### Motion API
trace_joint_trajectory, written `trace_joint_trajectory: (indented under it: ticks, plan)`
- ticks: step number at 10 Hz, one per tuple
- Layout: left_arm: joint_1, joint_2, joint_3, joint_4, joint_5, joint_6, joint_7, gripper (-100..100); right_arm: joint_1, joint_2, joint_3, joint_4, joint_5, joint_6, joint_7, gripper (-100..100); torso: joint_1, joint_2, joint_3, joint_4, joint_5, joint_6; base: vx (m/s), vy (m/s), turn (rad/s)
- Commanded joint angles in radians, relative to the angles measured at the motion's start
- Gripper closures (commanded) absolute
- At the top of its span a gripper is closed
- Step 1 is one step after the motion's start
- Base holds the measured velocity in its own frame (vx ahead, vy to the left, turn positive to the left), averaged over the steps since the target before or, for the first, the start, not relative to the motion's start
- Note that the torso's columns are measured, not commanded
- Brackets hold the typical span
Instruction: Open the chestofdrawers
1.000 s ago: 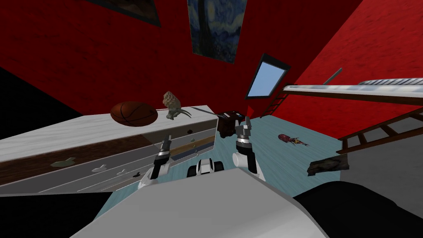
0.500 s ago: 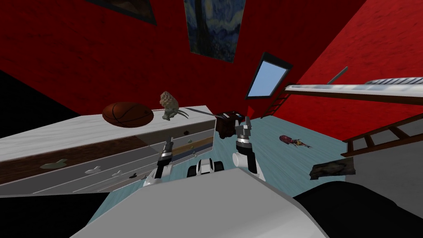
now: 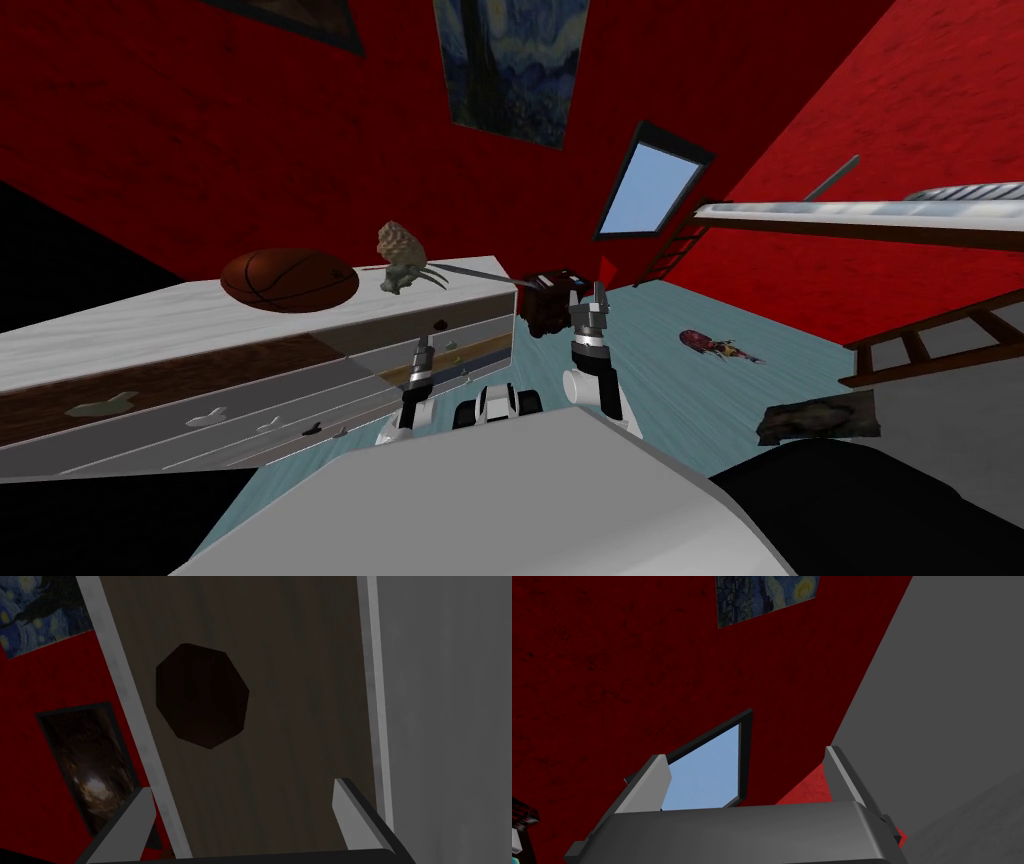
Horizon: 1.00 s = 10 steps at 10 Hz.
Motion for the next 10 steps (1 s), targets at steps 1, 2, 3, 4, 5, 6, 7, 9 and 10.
trace_joint_trajectory:
  ticks: [1,2,3,4,5,6,7,9,10]
  plan:
    - [0.001,-0.079,0.003,0.012,-0.004,-0.007,0.003,-100,0.0,0.0,0.0,0.0,0.0,0.0,0.0,0,-0.001,0.0,0.0,0.0,0.0,0.0,0.017,-0.029,0.007]
    - [-0.001,-0.096,0.003,0.016,-0.004,-0.009,0.003,-100,0.0,0.0,0.0,0.0,0.0,0.0,0.0,0,-0.002,0.0,0.0,0.0,-0.001,0.0,0.011,-0.02,0.004]
    - [0.007,-0.081,0.002,0.002,-0.005,-0.005,0.006,-100,0.0,0.0,0.0,0.0,0.0,0.0,0.0,0,-0.002,0.0,0.0,0.0,-0.001,0.0,0.005,-0.009,-0.001]
    - [0.005,-0.081,-0.026,-0.015,-0.013,0.015,0.018,-100,0.0,0.0,0.0,0.0,0.0,0.0,0.0,0,-0.002,0.0,0.0,0.0,-0.001,0.0,0.034,-0.014,0.277]
    - [0.003,-0.077,-0.054,-0.03,-0.021,0.033,0.03,-100,0.0,0.0,0.0,0.0,0.0,0.0,0.0,0,-0.002,-0.002,-0.001,0.0,-0.001,-0.001,0.071,-0.027,0.401]
    - [0.001,-0.076,-0.067,-0.037,-0.025,0.042,0.036,-100,0.0,0.0,0.0,0.0,0.0,0.0,0.0,0,-0.003,-0.004,-0.002,-0.001,-0.001,0.0,0.083,-0.03,0.259]
    - [0.001,-0.076,-0.067,-0.037,-0.025,0.042,0.036,-100,0.0,0.0,0.0,0.0,0.0,0.0,0.0,0,-0.003,-0.003,-0.002,-0.001,-0.001,0.0,0.056,-0.024,0.012]
    - [-0.002,-0.071,-0.108,-0.059,-0.037,0.068,0.055,-100,0.0,0.0,0.0,0.0,0.0,0.0,0.0,0,-0.002,0.002,0.001,0.0,-0.001,0.0,0.047,-0.021,0.186]
    - [-0.004,-0.069,-0.122,-0.067,-0.041,0.077,0.061,-100,0.0,0.0,0.0,0.0,0.0,0.0,0.0,0,-0.003,0.0,0.0,0.0,-0.001,-0.001,0.06,-0.032,0.274]
